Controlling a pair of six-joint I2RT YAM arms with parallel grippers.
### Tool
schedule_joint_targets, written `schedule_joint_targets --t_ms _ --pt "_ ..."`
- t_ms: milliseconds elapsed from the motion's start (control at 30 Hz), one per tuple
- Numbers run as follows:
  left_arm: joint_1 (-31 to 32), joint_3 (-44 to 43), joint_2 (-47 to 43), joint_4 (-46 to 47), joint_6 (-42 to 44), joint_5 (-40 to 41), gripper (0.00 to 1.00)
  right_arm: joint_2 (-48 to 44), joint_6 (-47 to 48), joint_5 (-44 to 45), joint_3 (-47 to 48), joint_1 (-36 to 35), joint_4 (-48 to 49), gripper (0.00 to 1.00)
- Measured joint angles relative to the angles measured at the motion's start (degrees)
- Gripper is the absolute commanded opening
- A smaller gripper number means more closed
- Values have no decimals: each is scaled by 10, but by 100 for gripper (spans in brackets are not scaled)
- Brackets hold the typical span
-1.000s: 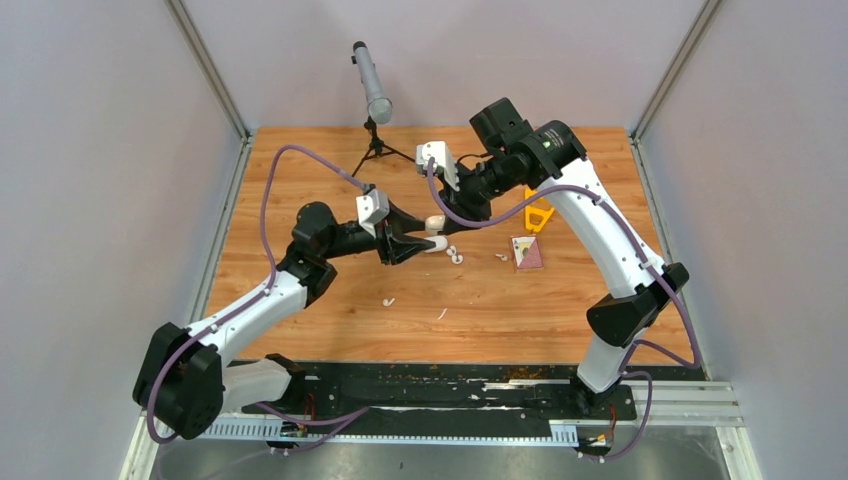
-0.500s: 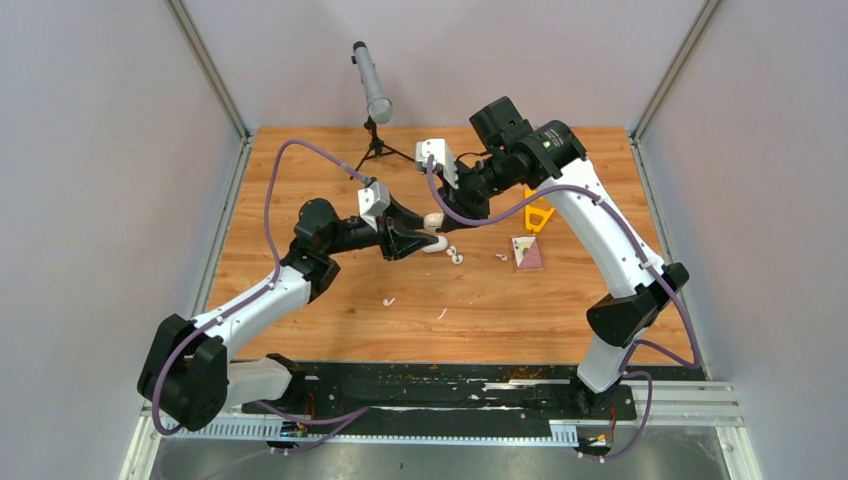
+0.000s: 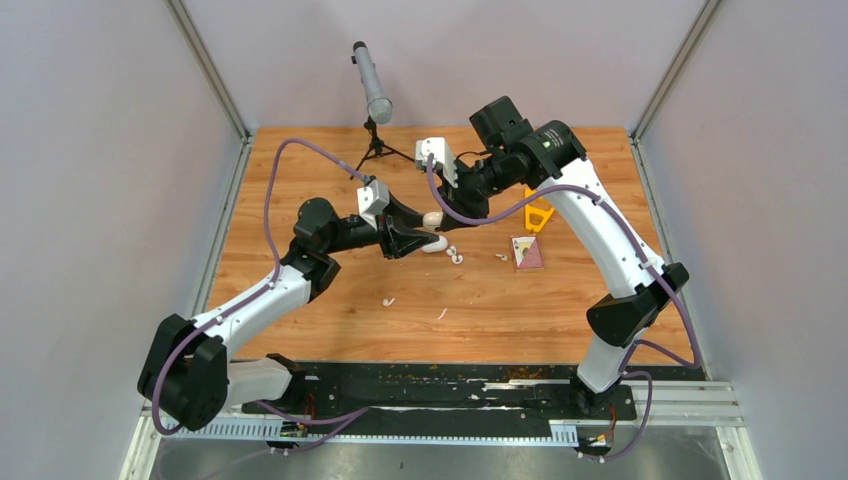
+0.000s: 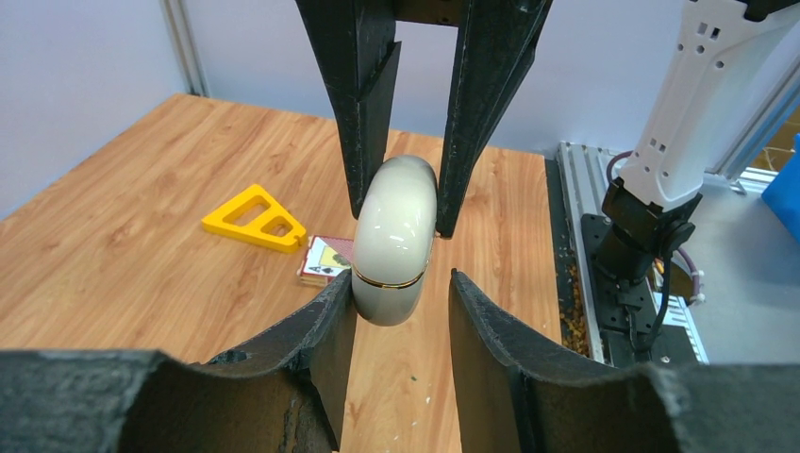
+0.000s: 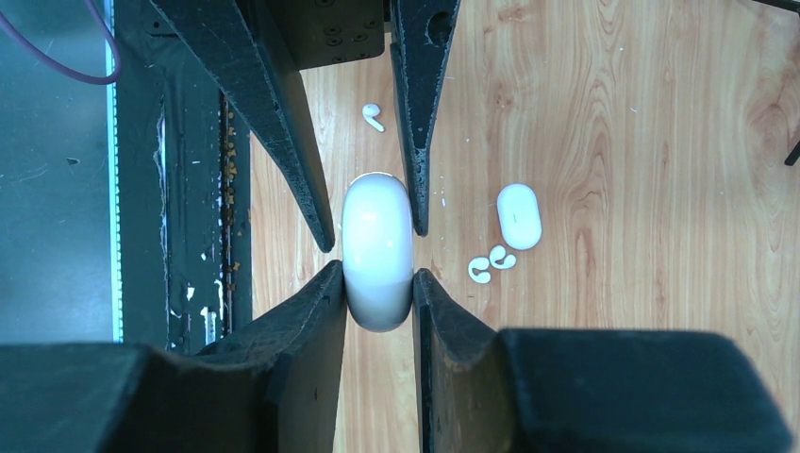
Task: Insert the wireless bluetooth earbuds into the charging case
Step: Open the charging case.
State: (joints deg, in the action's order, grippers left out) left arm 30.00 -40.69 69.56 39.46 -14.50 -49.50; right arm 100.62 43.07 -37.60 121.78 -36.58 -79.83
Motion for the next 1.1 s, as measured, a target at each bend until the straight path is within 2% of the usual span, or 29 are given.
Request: schedule_joint_targets --t_ms 633,733,833,900,933,1000,1100 --pt "0 -4 11 2 -8 1 40 1 -6 -7 -11 -1 2 1" --pt "0 -4 11 2 -8 0 30 1 -6 -7 -11 -1 3 2" --pt "0 -4 12 2 -7 -2 17 1 -8 -6 -11 -1 4 2" --pt "0 -5 13 2 -8 -3 7 2 -9 -6 -11 -1 4 8" --pt "0 -5 13 2 -8 -3 2 2 -10 -6 -11 -1 4 17" --pt "0 -5 13 2 -7 -4 0 2 -13 -6 -11 -1 4 36" --pt "0 -5 13 2 0 -5 0 2 -26 -5 -11 -1 5 45"
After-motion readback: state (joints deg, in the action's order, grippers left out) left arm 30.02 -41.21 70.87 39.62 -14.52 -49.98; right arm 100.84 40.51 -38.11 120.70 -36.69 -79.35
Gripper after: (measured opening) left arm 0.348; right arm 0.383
